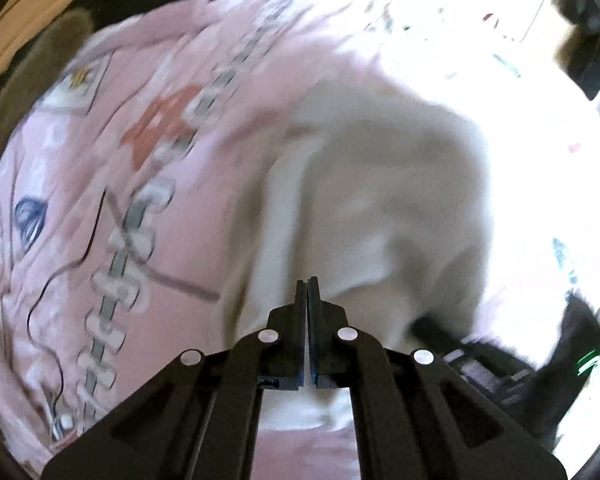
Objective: Fold large clothes
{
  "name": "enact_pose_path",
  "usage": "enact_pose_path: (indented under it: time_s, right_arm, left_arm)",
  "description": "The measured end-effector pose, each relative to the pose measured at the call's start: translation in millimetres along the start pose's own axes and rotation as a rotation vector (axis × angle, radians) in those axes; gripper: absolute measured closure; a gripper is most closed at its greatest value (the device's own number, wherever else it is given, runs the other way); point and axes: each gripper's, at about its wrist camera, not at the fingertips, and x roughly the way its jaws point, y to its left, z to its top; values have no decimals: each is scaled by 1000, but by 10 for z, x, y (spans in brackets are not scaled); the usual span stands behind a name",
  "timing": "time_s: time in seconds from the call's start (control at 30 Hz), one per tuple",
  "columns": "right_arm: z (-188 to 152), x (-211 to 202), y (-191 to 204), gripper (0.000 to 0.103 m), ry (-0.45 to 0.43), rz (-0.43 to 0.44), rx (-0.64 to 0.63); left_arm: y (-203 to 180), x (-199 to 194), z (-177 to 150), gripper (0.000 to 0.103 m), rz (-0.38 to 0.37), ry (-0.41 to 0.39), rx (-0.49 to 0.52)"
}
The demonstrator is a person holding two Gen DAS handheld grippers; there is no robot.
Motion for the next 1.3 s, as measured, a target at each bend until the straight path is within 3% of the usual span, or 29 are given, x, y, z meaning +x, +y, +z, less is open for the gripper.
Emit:
enact_pose_path:
  time_s: [0.07, 0.2, 0.27, 0.3, 0.4, 0.5, 0.63, 0.7, 0.8, 0.87, 0.9, 1.0, 1.07, 1.2, 1.3]
  right_arm:
    - [-52, -40, 40, 93, -20, -19, -15]
    - [-251, -265, 332, 93, -118, -147, -112]
    - [-393, -332, 378, 93, -135, -163, -143]
    - [-451, -327, 375, 93, -136, -160, -153]
    - [-417, -279, 346, 93, -106, -121, -168]
    - [-60, -448, 282, 92, -56, 18, -72]
    - [635, -793, 189, 92, -147, 9, -106]
    - [1011, -600, 140, 92, -65, 4, -122]
    - [1481, -46, 49, 92, 44, -102, -163]
    - [1548, 281, 58, 92, 110, -194, -228]
    - [1545, 390, 38, 92, 130, -222, -253]
    - [1614, 572, -70, 93, 174, -222, -237]
    - [1651, 633, -61, 93, 213, -229, -247]
    - [1595, 593, 11, 94, 220, -245, -245]
    - [1448, 200, -1, 91, 127, -142, -169]
  left_arm:
    - [-124, 112, 174, 100, 66, 18, 1]
    - [-158, 823, 385, 100, 158, 180, -20]
    - [-81, 1041, 396, 100, 195, 232, -6]
    - [-69, 1105, 383, 100, 211, 253, 5]
    - [-28, 1396, 289, 99, 374, 286, 46]
    - [-85, 1517, 240, 100, 459, 269, 81]
    - [-16, 1480, 298, 100, 413, 295, 54]
    - [-10, 1387, 307, 100, 397, 284, 55]
    - [-60, 1178, 261, 100, 377, 260, 53]
    - [-93, 1032, 234, 100, 361, 238, 39]
    - [-108, 911, 202, 100, 313, 228, 22]
    - [-175, 554, 62, 101, 162, 181, -30]
    - [-290, 434, -41, 102, 130, 152, -37]
    - [-323, 587, -246, 102, 178, 162, -79]
    - [-362, 855, -487, 102, 260, 173, -13]
